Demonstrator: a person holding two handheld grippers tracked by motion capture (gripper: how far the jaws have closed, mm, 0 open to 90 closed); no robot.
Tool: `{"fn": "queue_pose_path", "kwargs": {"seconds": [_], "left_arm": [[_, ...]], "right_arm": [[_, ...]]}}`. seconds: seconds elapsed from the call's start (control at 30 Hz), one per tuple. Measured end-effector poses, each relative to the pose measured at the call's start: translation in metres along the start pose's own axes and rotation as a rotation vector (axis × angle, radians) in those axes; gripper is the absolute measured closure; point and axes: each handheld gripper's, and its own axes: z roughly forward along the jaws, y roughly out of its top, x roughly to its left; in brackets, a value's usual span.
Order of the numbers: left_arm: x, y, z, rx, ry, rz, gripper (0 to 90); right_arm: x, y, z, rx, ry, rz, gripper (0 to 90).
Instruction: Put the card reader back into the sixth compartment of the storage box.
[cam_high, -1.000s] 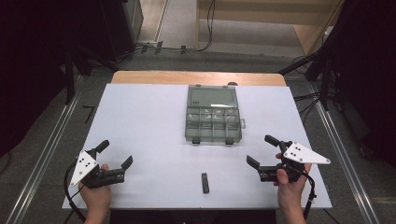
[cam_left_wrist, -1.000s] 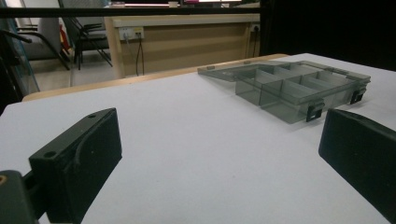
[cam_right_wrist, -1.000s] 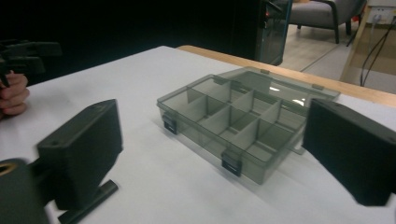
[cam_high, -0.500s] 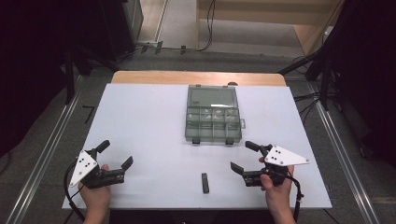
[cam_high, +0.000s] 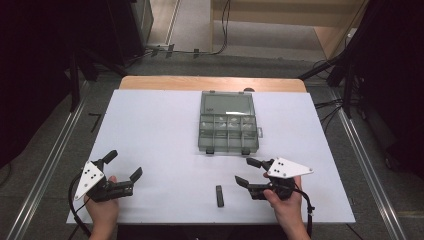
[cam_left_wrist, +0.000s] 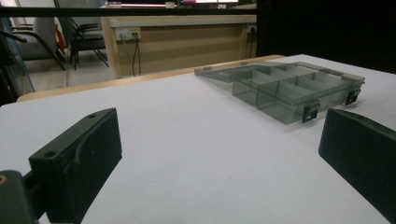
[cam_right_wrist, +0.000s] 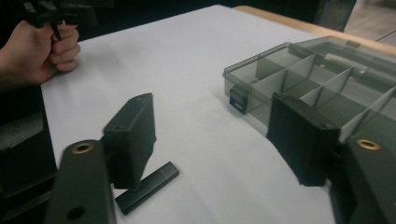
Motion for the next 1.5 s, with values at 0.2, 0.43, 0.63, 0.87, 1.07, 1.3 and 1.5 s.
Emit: {"fn": "queue_pose_path", "kwargs": {"seconds": [0.2,0.43,0.63,0.87,1.07,1.3,1.5], "left_arm": [[0.000,0.000,0.000,0.000,-0.003,0.001,0.0],[0.000,0.000,0.000,-0.001,-0.003,0.000,0.0],[0.000,0.000,0.000,0.000,-0.003,0.001,0.0],[0.000,0.000,0.000,-0.001,-0.004,0.001,0.0],[0.000,0.000,-0.001,-0.001,-0.004,0.000,0.0],[0.000,0.000,-0.001,-0.001,-0.005,-0.002,0.0],[0.000,0.000,-0.001,-0.001,-0.004,-0.002,0.0]], "right_arm": [[0.005,-0.003,0.015,0.060,0.050,0.012,46.2],[0.014,-0.007,0.030,0.120,0.091,-0.019,67.3],[0.025,-0.012,0.041,0.180,0.113,-0.077,75.9],[0.032,-0.018,0.050,0.223,0.159,-0.119,86.5],[0.036,-0.022,0.055,0.264,0.231,-0.123,87.9],[0.041,-0.028,0.061,0.314,0.294,-0.137,88.1],[0.047,-0.030,0.067,0.339,0.328,-0.148,88.2]]}}
